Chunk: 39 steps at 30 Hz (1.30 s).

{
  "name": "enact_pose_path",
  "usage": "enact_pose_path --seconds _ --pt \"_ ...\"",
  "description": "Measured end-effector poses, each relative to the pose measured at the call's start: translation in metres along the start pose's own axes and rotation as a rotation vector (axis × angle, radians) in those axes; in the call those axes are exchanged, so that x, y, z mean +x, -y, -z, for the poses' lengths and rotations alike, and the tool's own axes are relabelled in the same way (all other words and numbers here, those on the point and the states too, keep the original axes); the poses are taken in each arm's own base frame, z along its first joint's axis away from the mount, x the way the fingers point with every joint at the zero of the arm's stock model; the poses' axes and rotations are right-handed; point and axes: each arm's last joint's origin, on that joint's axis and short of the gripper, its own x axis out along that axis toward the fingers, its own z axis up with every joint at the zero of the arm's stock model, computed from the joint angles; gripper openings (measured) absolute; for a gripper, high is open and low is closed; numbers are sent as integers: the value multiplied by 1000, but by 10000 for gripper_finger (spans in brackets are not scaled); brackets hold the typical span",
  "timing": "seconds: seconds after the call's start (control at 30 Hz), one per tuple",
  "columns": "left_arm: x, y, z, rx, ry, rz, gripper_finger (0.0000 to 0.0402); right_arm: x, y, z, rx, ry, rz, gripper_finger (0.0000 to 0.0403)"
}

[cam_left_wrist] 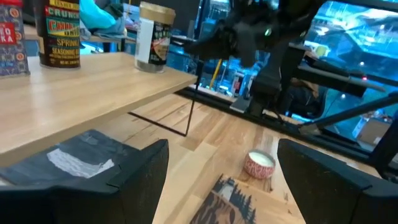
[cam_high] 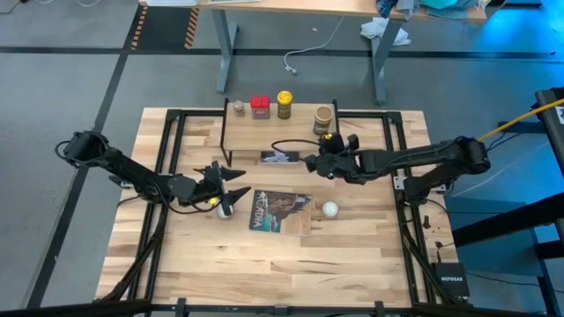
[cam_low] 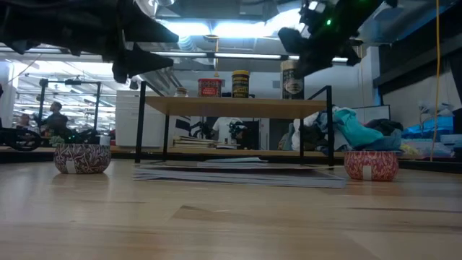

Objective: Shelf spices
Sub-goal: Return to Home Position

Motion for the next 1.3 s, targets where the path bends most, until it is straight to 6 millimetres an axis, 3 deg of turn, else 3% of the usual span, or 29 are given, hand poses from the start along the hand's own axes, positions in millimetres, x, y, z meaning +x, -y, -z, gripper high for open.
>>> enact_pose_path --seconds 0.4,1.3 --pt "0 1 -2 14 17 5 294 23 2 5 -43 -56 46 4" --pt "0 0 -2 13 13 6 294 63 32 -21 -30 -64 95 4"
